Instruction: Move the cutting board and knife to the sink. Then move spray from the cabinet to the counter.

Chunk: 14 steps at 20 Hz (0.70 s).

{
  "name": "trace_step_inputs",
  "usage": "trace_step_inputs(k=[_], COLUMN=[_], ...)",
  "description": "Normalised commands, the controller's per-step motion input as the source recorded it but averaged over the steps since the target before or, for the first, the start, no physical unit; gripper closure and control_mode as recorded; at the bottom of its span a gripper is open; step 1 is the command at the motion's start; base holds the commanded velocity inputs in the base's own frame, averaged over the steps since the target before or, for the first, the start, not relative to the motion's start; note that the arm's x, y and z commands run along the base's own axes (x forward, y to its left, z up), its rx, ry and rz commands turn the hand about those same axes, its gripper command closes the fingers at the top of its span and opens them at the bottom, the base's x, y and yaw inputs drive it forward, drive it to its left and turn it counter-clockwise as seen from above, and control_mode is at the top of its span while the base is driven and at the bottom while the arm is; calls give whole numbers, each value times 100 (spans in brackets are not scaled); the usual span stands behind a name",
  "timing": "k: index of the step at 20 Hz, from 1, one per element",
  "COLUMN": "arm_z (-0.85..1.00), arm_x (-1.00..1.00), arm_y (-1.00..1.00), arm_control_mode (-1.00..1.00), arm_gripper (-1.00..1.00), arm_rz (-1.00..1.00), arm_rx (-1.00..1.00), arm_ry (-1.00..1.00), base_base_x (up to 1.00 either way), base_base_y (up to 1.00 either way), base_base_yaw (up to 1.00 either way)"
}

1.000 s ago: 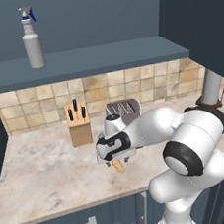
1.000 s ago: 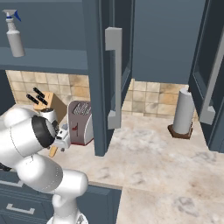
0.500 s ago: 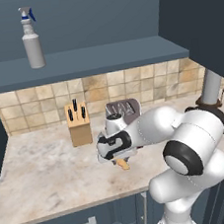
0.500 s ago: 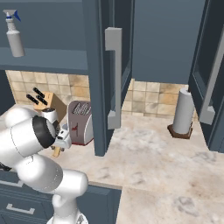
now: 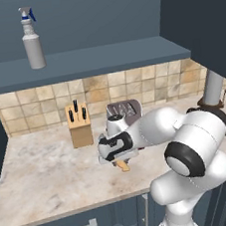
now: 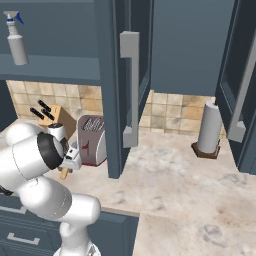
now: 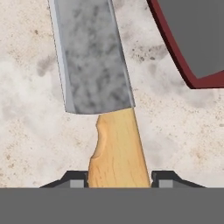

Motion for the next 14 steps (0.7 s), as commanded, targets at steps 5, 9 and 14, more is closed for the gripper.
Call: trace_step_inputs(k=[5, 9, 14], arm_z=[42, 83, 98], arm_x=[-45, -71, -87], arm_y=[0, 0, 0], arm_control_mode=[-100, -100, -100], arm_gripper=[100, 100, 100], arm_rz=[0, 0, 0], arm_rx=[0, 0, 0], arm_ry=[-12, -17, -14], base_base_x=[0, 0, 0], base_base_y=[0, 0, 0], base_base_yaw=[0, 0, 0])
